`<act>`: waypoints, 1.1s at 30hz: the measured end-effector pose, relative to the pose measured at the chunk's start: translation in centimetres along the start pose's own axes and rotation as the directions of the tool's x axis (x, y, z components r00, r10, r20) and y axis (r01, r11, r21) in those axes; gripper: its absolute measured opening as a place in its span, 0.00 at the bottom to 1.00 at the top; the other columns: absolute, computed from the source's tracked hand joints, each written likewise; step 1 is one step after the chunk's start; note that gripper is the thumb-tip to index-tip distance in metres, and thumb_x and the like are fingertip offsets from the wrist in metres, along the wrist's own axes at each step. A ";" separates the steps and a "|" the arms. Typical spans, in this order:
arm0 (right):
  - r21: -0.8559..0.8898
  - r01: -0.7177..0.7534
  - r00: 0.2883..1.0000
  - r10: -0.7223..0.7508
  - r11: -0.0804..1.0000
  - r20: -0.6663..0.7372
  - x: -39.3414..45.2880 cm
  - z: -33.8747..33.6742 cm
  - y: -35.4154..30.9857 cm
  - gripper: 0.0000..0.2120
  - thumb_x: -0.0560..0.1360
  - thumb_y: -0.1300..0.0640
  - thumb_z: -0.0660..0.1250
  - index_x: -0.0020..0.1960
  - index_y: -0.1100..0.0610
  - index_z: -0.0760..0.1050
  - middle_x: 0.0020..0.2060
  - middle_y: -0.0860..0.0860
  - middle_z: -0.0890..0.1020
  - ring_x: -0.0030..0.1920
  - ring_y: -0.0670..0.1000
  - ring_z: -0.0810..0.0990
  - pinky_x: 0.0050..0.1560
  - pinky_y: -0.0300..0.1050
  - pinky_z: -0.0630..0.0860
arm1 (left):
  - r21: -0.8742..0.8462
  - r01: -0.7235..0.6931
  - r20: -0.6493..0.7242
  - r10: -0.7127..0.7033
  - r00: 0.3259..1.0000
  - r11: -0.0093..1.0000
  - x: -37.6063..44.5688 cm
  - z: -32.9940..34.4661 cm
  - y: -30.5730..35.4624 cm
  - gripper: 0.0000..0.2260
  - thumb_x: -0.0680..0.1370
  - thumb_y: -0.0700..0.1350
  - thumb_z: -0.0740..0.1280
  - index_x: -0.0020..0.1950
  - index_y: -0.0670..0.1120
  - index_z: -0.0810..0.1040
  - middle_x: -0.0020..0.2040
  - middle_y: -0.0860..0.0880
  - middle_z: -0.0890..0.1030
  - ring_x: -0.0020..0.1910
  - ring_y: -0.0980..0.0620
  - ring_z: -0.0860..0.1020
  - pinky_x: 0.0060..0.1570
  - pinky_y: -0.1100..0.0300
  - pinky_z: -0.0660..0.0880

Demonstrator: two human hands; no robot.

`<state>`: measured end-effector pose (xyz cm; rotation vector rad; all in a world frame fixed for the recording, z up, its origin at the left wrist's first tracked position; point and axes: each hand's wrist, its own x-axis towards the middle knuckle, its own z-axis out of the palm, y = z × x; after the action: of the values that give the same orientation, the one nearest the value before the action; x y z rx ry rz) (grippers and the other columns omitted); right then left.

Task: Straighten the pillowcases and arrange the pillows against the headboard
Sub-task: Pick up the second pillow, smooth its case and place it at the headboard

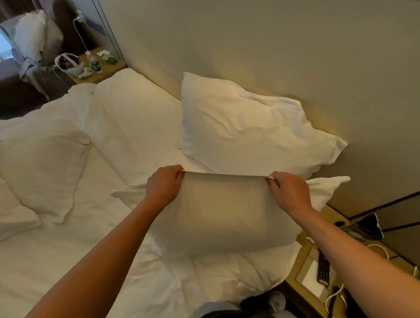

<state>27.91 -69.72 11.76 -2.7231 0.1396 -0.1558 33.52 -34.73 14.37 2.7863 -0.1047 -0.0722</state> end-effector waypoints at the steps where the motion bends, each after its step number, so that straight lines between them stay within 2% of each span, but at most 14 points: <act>1: 0.005 0.004 0.999 -0.004 1.000 -0.035 0.1 -0.7 -0.2 0.14 0.82 0.52 0.64 0.41 0.54 0.81 0.35 0.51 0.84 0.36 0.56 0.80 0.34 0.47 0.69 | 0.004 -0.021 -0.027 0.021 0.999 1.000 0.7 -0.7 0.4 0.12 0.83 0.49 0.59 0.47 0.50 0.80 0.44 0.50 0.83 0.44 0.44 0.81 0.39 0.53 0.76; 5: 0.023 0.000 0.988 0.004 1.000 -0.151 0.6 -3.5 -0.6 0.15 0.82 0.52 0.64 0.39 0.54 0.80 0.36 0.51 0.84 0.35 0.57 0.80 0.34 0.47 0.71 | 0.036 -0.136 -0.134 0.140 0.981 0.990 4.4 -3.1 2.5 0.12 0.83 0.50 0.58 0.50 0.52 0.82 0.47 0.50 0.84 0.46 0.45 0.81 0.37 0.56 0.69; 10: 0.069 -0.063 0.982 0.074 0.996 -0.176 -0.2 -4.9 -0.3 0.16 0.83 0.52 0.65 0.35 0.49 0.73 0.32 0.49 0.81 0.33 0.55 0.77 0.32 0.46 0.67 | 0.066 -0.228 -0.187 0.237 0.953 0.971 7.7 -3.4 5.3 0.14 0.84 0.48 0.58 0.58 0.50 0.83 0.52 0.47 0.85 0.51 0.44 0.81 0.42 0.55 0.71; 12: 0.105 -0.107 0.983 0.122 0.989 -0.138 -0.9 -4.4 -0.2 0.17 0.83 0.52 0.66 0.35 0.47 0.71 0.31 0.50 0.81 0.33 0.56 0.78 0.33 0.48 0.70 | 0.060 -0.232 -0.160 0.239 0.958 0.971 8.0 -2.4 5.6 0.14 0.85 0.47 0.58 0.58 0.49 0.84 0.52 0.46 0.84 0.52 0.44 0.81 0.44 0.55 0.72; 15: 0.132 -0.183 0.980 0.191 0.974 -0.051 -2.2 -2.7 -0.2 0.18 0.83 0.52 0.66 0.34 0.51 0.74 0.29 0.50 0.79 0.34 0.58 0.79 0.36 0.52 0.74 | 0.050 -0.208 -0.092 0.212 0.973 0.977 7.8 -0.1 5.0 0.15 0.85 0.46 0.57 0.56 0.47 0.83 0.51 0.46 0.84 0.52 0.44 0.80 0.43 0.54 0.73; 19: 0.149 -0.211 0.978 0.209 0.966 0.025 -2.7 -0.2 -1.5 0.17 0.83 0.50 0.66 0.37 0.53 0.80 0.32 0.51 0.83 0.35 0.55 0.80 0.39 0.51 0.77 | 0.029 -0.151 -0.046 0.153 0.987 0.988 7.8 1.5 2.4 0.15 0.85 0.45 0.57 0.53 0.46 0.83 0.49 0.46 0.84 0.50 0.44 0.80 0.44 0.52 0.75; 24: 0.190 -0.261 0.957 0.228 0.947 0.180 -2.2 1.8 -3.0 0.17 0.83 0.48 0.65 0.39 0.54 0.81 0.32 0.50 0.84 0.35 0.53 0.83 0.42 0.54 0.81 | 0.071 -0.125 -0.009 0.126 0.992 0.990 8.8 1.9 -0.3 0.14 0.84 0.47 0.57 0.55 0.49 0.84 0.51 0.48 0.84 0.52 0.45 0.80 0.44 0.51 0.78; 29: 0.267 -0.248 0.967 0.222 0.931 0.122 0.0 2.1 -3.9 0.19 0.82 0.48 0.65 0.35 0.52 0.79 0.26 0.44 0.81 0.30 0.44 0.81 0.41 0.49 0.81 | 0.097 -0.143 -0.058 0.149 0.987 0.985 12.8 0.8 0.0 0.15 0.84 0.47 0.57 0.56 0.48 0.83 0.52 0.47 0.84 0.52 0.44 0.80 0.41 0.53 0.74; 33: 0.302 -0.239 0.971 0.227 0.923 0.075 3.4 1.9 -4.5 0.18 0.82 0.48 0.65 0.35 0.51 0.80 0.27 0.42 0.83 0.33 0.40 0.81 0.42 0.47 0.81 | 0.080 -0.141 -0.138 0.151 0.979 0.987 17.1 -0.6 1.6 0.15 0.84 0.47 0.57 0.55 0.48 0.84 0.52 0.46 0.83 0.54 0.44 0.80 0.42 0.51 0.74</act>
<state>31.90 -65.31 12.18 -2.3720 0.3925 -0.0500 50.53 -37.38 14.88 2.8327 -0.2804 0.1723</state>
